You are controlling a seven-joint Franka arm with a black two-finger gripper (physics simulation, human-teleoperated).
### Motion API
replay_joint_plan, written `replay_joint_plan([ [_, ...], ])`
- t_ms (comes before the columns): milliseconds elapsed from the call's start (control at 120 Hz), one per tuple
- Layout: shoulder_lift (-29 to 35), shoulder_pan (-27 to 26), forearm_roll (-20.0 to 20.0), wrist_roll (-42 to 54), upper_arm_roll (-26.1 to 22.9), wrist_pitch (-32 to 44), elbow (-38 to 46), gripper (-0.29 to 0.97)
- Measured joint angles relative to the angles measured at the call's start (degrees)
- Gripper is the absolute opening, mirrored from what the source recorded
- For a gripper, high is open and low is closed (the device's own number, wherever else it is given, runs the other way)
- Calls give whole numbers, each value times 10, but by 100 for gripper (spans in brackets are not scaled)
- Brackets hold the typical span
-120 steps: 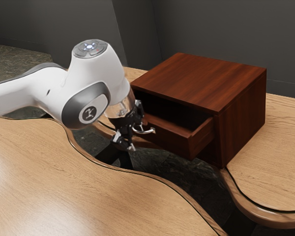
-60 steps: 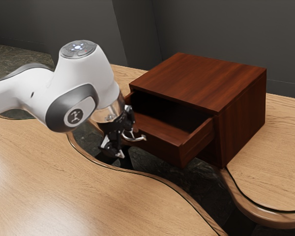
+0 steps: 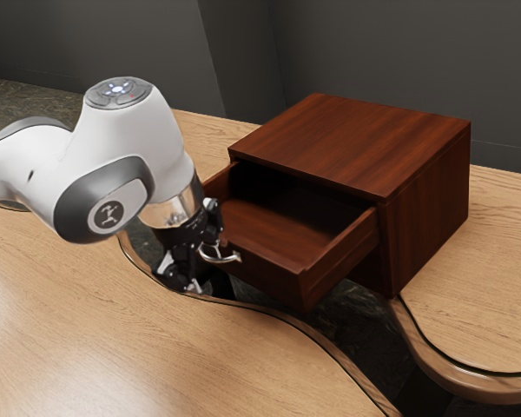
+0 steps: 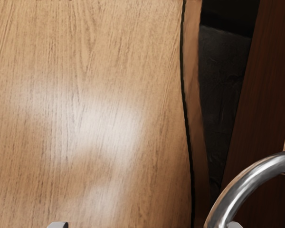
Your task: Pull the drawer handle with one arm to open the drawer
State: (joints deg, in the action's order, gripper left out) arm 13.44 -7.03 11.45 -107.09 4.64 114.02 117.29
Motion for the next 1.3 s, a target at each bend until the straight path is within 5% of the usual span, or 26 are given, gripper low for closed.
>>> replay_joint_plan([
  [1300, 4, 1, 2, 7, -4, -34, -13, 42],
])
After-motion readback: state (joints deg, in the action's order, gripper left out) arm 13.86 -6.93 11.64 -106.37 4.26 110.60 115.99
